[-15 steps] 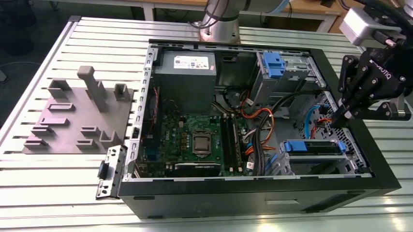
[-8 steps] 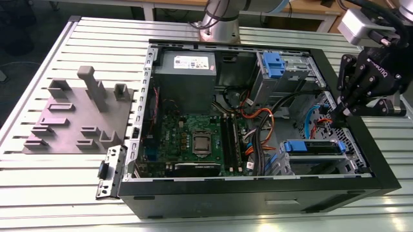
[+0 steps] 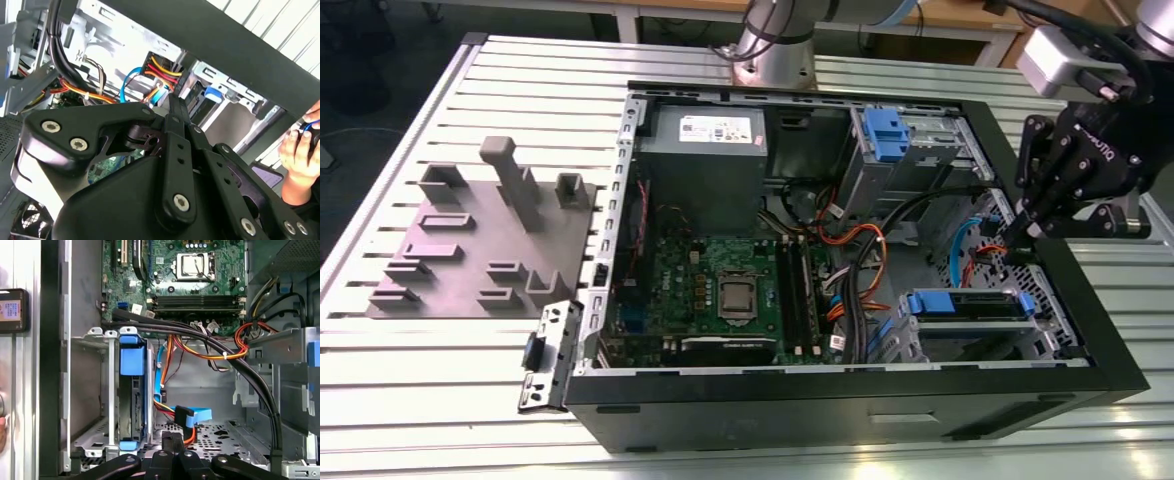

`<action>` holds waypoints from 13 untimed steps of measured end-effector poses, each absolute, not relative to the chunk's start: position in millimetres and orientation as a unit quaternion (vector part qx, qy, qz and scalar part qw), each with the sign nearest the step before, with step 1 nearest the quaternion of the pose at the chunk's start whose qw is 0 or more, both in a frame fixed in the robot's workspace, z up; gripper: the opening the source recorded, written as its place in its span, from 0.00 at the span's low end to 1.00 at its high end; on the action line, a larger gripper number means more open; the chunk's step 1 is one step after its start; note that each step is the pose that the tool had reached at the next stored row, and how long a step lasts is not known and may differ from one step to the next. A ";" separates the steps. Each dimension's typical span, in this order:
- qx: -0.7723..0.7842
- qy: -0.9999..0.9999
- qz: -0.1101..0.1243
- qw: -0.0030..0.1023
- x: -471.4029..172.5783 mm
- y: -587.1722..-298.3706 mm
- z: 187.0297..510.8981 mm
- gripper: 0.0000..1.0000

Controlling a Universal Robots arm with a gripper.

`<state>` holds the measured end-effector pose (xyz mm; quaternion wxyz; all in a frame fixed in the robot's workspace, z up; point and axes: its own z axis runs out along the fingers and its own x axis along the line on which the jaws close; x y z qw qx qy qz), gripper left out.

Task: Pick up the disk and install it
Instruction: 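Insert the first disk wire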

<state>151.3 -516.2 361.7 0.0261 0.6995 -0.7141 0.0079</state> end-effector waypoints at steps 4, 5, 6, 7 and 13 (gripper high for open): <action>0.700 -0.714 0.004 0.030 156.8 -515.9 358.7 0.11; 0.700 -0.714 0.003 0.031 157.4 -515.9 358.0 0.11; 0.700 -0.714 0.003 0.031 157.5 -515.9 357.4 0.11; 0.699 -0.714 0.003 0.032 157.4 -516.0 357.2 0.11; 0.700 -0.714 -0.005 0.039 158.0 -515.9 356.3 0.11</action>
